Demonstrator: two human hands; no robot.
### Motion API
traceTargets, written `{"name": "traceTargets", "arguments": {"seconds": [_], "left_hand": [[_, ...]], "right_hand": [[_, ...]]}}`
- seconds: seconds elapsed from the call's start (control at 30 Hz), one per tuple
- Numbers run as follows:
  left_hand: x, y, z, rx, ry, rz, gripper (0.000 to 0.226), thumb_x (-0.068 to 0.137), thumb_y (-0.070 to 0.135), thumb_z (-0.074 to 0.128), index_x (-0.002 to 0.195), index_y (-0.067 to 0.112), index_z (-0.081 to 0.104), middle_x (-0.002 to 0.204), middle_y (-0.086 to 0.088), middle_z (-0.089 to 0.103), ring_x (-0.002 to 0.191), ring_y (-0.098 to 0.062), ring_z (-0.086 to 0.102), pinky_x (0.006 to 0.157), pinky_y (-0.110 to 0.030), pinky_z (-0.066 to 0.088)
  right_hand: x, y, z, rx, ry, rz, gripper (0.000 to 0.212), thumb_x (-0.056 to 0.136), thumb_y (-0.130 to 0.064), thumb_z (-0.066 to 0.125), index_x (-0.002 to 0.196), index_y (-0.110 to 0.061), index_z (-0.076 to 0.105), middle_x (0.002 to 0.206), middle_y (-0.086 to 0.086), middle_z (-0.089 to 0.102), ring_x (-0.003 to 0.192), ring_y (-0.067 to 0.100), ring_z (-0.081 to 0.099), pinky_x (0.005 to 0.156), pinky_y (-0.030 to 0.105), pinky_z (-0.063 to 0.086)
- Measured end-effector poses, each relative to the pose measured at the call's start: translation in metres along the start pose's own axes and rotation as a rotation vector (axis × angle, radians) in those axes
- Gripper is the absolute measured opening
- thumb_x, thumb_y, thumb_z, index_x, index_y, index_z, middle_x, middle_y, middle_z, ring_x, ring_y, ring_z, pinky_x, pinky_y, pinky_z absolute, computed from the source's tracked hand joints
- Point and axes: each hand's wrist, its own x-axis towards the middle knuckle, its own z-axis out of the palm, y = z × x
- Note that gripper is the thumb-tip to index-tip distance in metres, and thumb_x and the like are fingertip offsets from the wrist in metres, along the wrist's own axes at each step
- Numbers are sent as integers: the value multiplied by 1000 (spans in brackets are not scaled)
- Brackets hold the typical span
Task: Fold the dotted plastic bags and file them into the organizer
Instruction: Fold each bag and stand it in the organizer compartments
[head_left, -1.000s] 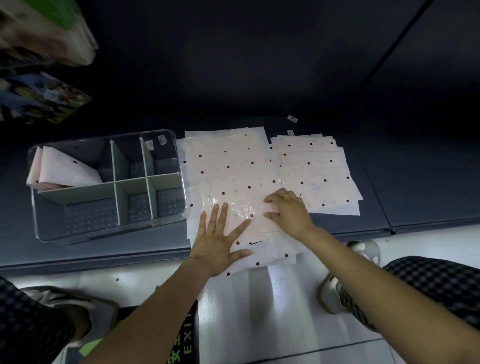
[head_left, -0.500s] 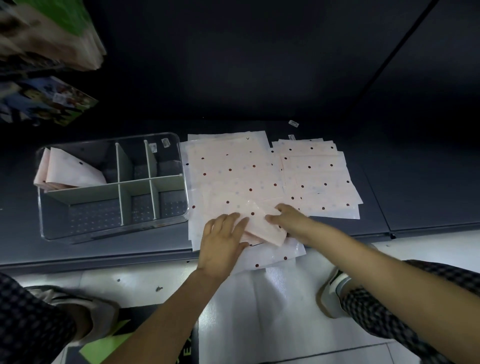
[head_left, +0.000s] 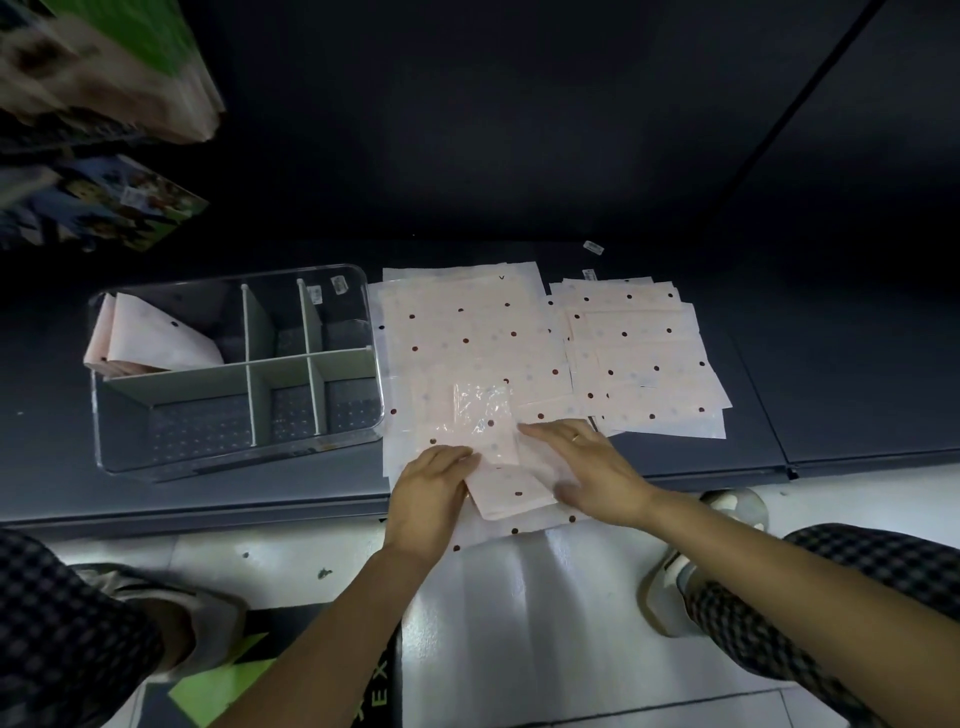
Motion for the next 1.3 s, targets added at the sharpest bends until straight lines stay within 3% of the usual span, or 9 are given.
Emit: {"name": "traceTargets", "arguments": {"seconds": [0.17, 0.33, 0.4, 0.47, 0.73, 0.93, 1.03, 1.2, 1.3], "left_hand": [[-1, 0, -1, -40, 9, -7, 35, 71, -13, 68, 101, 4, 73, 108, -10, 70, 103, -31, 64, 89, -43, 51], [-2, -9, -5, -20, 48, -83, 14, 73, 6, 78, 85, 11, 76, 95, 0, 72, 87, -29, 60, 75, -32, 52], [3, -13, -3, -28, 53, -171, 7, 79, 17, 74, 84, 12, 76, 93, 3, 70, 88, -25, 53, 77, -33, 47], [7, -16, 1, -75, 54, -296, 14, 83, 26, 71, 85, 13, 75, 95, 2, 65, 93, -21, 47, 82, -34, 44], [18, -6, 6, -2, 16, -501, 19, 91, 36, 58, 99, 19, 63, 114, 0, 48, 111, -20, 40, 94, -30, 29], [1, 1, 10, 282, -159, 139, 56, 96, 32, 50, 144, 8, 33, 156, -12, 20, 144, -29, 18, 119, -41, 12], [-2, -12, 13, 436, -398, 120, 74, 96, 59, 20, 149, 20, -13, 154, -8, -23, 144, -21, -20, 118, -36, -11], [4, -16, 15, 512, -505, 187, 79, 85, 74, 18, 144, 39, -22, 150, -14, -33, 140, -25, -30, 118, -42, -8], [3, -15, 17, 513, -506, 176, 80, 84, 76, 20, 142, 42, -24, 147, -15, -36, 138, -25, -32, 118, -43, -10]], "right_hand": [[17, -9, 26, -21, 115, -186, 54, 76, 7, 57, 124, -18, 61, 116, -6, 64, 109, 21, 46, 92, 29, 35], [29, -15, 28, 260, 170, 75, 30, 77, 4, 66, 99, -14, 75, 89, 6, 67, 90, 22, 53, 78, 21, 40], [34, -20, 26, 363, 174, 224, 13, 83, -10, 67, 71, -11, 70, 65, 0, 55, 70, 16, 50, 60, 13, 35], [42, -23, 26, 400, 185, 302, 41, 87, -22, 65, 52, -16, 45, 55, -3, 47, 58, 10, 43, 53, 15, 32], [61, -31, 21, 299, 118, 483, 51, 90, -27, 59, 51, -17, 29, 49, -6, 37, 51, 12, 34, 51, 26, 24], [66, -30, 20, 300, 117, 504, 52, 89, -26, 61, 49, -18, 29, 48, -5, 33, 49, 12, 31, 50, 27, 23], [66, -29, 18, 318, 99, 501, 51, 89, -25, 61, 49, -17, 31, 50, -3, 34, 50, 12, 32, 50, 27, 24], [63, -34, 12, 337, 431, 474, 18, 91, -30, 58, 86, -13, 61, 82, -1, 63, 75, 12, 54, 72, 27, 44], [71, -41, 7, 808, 446, 272, 10, 94, -11, 52, 94, -12, 62, 85, 4, 64, 77, 13, 59, 74, 22, 47]]}}
